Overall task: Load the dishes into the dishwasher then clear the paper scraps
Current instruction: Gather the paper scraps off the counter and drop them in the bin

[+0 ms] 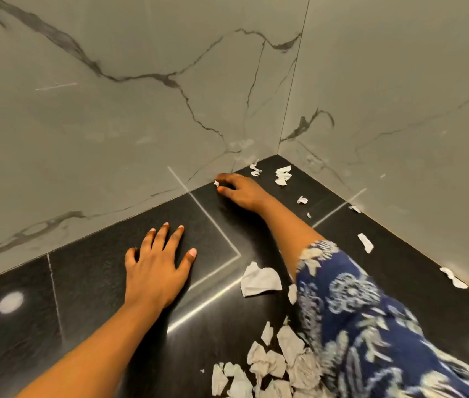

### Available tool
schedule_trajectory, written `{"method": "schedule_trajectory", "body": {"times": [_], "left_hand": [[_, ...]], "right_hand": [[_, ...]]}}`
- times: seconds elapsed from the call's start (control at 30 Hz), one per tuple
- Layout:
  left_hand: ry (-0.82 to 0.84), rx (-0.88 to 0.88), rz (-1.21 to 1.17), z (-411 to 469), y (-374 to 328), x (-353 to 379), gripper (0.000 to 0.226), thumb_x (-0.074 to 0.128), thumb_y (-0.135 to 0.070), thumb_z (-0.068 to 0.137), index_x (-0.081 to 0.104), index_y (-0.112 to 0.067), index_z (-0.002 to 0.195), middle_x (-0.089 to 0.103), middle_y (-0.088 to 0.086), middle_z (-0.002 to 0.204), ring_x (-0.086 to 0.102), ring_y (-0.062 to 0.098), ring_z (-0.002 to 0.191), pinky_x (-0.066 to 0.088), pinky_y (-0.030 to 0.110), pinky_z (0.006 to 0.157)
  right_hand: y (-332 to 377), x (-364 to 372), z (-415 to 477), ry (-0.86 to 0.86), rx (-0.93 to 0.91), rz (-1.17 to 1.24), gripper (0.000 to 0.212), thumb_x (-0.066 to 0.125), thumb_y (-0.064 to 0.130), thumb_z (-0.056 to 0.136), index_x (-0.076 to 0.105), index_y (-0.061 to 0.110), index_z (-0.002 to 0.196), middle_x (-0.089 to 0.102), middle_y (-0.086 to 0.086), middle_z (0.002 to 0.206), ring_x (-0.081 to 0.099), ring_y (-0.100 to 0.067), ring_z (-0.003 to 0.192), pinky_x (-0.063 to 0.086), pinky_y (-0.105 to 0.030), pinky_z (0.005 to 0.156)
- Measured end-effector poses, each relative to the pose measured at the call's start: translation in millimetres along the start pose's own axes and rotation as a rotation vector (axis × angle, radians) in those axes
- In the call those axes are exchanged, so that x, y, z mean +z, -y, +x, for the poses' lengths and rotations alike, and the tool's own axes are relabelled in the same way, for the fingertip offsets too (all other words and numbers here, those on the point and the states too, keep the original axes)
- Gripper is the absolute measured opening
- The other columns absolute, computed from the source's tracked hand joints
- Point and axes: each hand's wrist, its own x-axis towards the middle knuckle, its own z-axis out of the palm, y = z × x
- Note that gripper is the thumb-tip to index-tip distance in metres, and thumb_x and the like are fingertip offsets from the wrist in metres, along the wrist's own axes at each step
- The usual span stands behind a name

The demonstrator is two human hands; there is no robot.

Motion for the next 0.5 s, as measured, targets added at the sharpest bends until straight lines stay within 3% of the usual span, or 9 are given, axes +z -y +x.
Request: {"method": "schedule_trajectory", "body": {"times": [0.13,0.2,0.27,0.3,0.33,0.4,0.43,0.5], "left_hand": [[-0.017,0.001,0.005,1,2,2,0.065,0.014,-0.067,0.091,0.013,-0.04,0.15,0.008,-0.009,0.161,0.003,0.014,0.148,0.011,0.046,0.114],[-0.008,0.004,-0.017,1,1,1,0.063,0.021,-0.065,0.093,0.014,-0.039,0.151,0.009,-0.008,0.161,0.004,0.015,0.148,0.011,0.046,0.115],[0.0,0.008,-0.041,-1,0,-1,0.063,0.024,-0.063,0.093,0.015,-0.038,0.151,0.011,-0.007,0.161,0.005,0.016,0.148,0.011,0.047,0.115],[0.004,0.013,-0.044,-1,0,-2,0.063,0.024,-0.062,0.093,0.016,-0.038,0.151,0.011,-0.006,0.161,0.005,0.017,0.148,0.012,0.047,0.115],[0.007,0.015,-0.042,-2,-1,-3,0.063,0.023,-0.062,0.094,0.015,-0.037,0.151,0.011,-0.005,0.161,0.005,0.018,0.148,0.012,0.048,0.115],[0.021,0.019,-0.024,-3,-1,-3,0.064,0.021,-0.062,0.094,0.013,-0.035,0.152,0.009,-0.004,0.161,0.003,0.019,0.148,0.011,0.049,0.115],[0.032,0.029,-0.012,-3,-1,-3,0.064,0.02,-0.061,0.094,0.011,-0.035,0.152,0.007,-0.003,0.161,0.002,0.02,0.148,0.011,0.05,0.116],[0.063,0.065,-0.005,-3,-1,-2,0.063,0.019,-0.06,0.095,0.009,-0.036,0.152,0.004,-0.003,0.161,-0.001,0.021,0.148,0.007,0.052,0.116]], "right_hand": [[1,18,1,0.037,-0.071,-0.122,0.035,0.044,0.025,0.099,0.056,0.014,0.13,0.051,-0.006,0.137,0.045,-0.022,0.126,0.032,-0.037,0.108],[5,18,-37,0.051,-0.067,0.053,0.03,0.047,0.024,0.098,0.065,0.011,0.117,0.058,-0.003,0.127,0.053,-0.012,0.116,0.036,-0.024,0.102],[11,10,-88,0.175,-0.03,0.237,0.029,0.051,0.026,0.096,0.071,0.005,0.102,0.064,0.001,0.118,0.055,0.006,0.107,0.031,-0.003,0.092],[14,5,-114,0.252,-0.007,0.296,0.032,0.052,0.03,0.095,0.073,0.005,0.095,0.068,0.001,0.113,0.055,0.007,0.108,0.027,0.001,0.092],[13,0,-136,0.304,0.008,0.346,0.036,0.052,0.035,0.093,0.075,0.007,0.091,0.07,-0.002,0.108,0.057,-0.001,0.111,0.025,0.0,0.096],[8,-8,-156,0.298,0.093,0.49,0.043,0.052,0.04,0.091,0.075,0.004,0.085,0.072,-0.01,0.098,0.064,-0.021,0.106,0.033,-0.017,0.105],[5,-13,-153,0.207,0.142,0.565,0.041,0.052,0.035,0.092,0.073,0.0,0.084,0.072,-0.014,0.095,0.066,-0.026,0.099,0.041,-0.027,0.103],[-2,-23,-126,-0.082,0.212,0.548,0.029,0.052,0.023,0.095,0.072,0.003,0.09,0.071,-0.01,0.096,0.067,-0.017,0.091,0.048,-0.032,0.095]]}}
